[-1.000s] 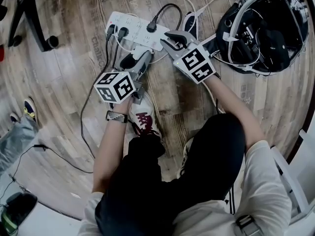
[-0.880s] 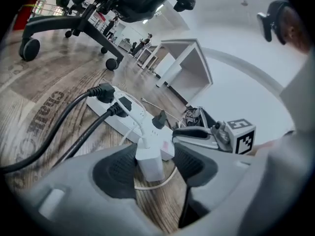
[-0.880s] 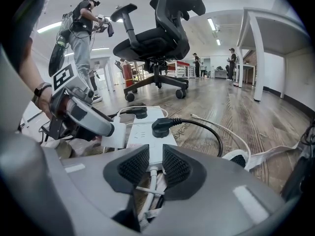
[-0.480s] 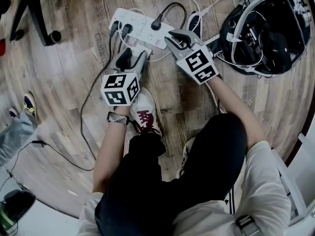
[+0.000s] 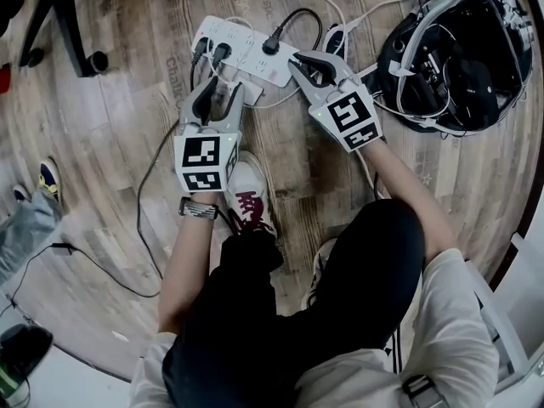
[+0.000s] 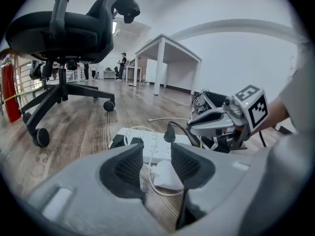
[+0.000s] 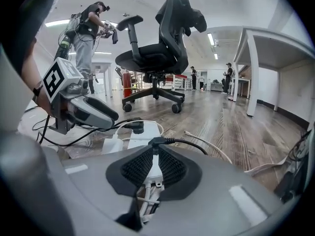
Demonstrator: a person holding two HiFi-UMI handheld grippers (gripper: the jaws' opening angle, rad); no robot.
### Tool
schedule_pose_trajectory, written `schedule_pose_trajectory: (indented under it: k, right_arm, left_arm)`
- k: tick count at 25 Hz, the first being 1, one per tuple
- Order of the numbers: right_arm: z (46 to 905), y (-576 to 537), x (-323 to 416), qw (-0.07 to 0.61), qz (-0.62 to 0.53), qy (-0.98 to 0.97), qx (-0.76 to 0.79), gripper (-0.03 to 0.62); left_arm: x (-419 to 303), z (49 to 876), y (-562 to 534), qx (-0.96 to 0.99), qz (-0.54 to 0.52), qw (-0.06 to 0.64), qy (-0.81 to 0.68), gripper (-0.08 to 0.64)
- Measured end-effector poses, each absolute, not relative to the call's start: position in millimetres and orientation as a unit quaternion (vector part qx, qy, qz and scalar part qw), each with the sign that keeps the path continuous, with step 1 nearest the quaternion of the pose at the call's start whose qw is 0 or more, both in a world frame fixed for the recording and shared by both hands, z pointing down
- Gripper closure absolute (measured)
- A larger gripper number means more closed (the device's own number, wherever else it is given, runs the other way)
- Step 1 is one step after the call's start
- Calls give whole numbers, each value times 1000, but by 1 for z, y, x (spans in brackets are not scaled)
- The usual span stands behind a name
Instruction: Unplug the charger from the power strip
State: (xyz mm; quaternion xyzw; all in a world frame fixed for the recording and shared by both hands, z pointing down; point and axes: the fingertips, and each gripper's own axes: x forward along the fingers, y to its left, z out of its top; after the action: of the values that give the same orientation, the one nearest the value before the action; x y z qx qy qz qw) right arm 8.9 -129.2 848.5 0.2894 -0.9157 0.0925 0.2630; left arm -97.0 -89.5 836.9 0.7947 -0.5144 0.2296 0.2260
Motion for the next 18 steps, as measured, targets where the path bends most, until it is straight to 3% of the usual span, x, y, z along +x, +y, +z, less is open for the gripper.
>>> schedule_pose_trajectory:
  k: [10, 18]
  right_arm:
    - [773, -161, 15, 224, 47, -916, 329, 588]
    - [671, -184, 10, 166, 31, -915, 368, 589]
  left_arm:
    - [-117, 777, -128, 801, 204, 156, -541, 503]
    - [-129, 695, -146, 802, 195, 113, -554, 555]
